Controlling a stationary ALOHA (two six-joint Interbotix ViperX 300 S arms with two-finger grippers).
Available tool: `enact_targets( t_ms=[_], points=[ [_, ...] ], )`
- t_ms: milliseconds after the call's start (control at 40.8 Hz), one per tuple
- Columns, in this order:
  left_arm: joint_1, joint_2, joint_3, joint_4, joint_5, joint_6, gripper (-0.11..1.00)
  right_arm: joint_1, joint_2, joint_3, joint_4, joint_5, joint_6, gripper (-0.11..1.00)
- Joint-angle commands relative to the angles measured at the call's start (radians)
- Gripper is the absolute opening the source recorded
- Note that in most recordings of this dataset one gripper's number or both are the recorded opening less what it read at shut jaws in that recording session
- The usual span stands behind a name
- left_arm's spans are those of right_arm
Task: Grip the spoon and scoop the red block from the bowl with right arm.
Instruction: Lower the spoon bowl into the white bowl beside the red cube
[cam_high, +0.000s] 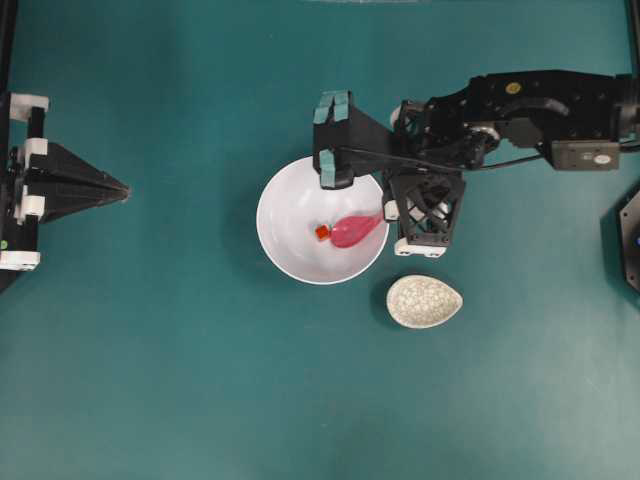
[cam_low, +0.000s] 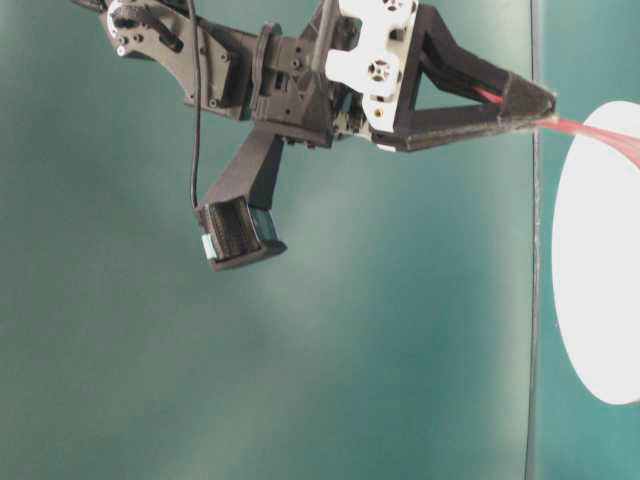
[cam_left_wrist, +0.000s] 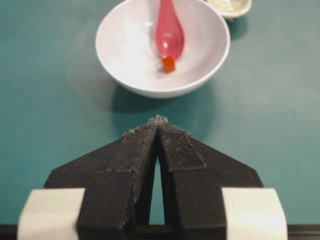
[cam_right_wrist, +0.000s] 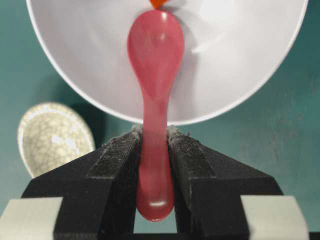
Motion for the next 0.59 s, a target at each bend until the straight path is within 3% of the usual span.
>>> enact_targets(
  t_ms=[0,563],
  points=[
    [0.002,0.005,-0.025,0.003,-0.005,0.002,0.0,0.005,-0.005,-0.04,-0.002,-0.015,-0.002,0.24],
    [0.002,0.005,-0.025,0.003,-0.005,0.002,0.0,0.005,0.026,-0.069,-0.003,-0.08,0.002,0.24]
  ],
)
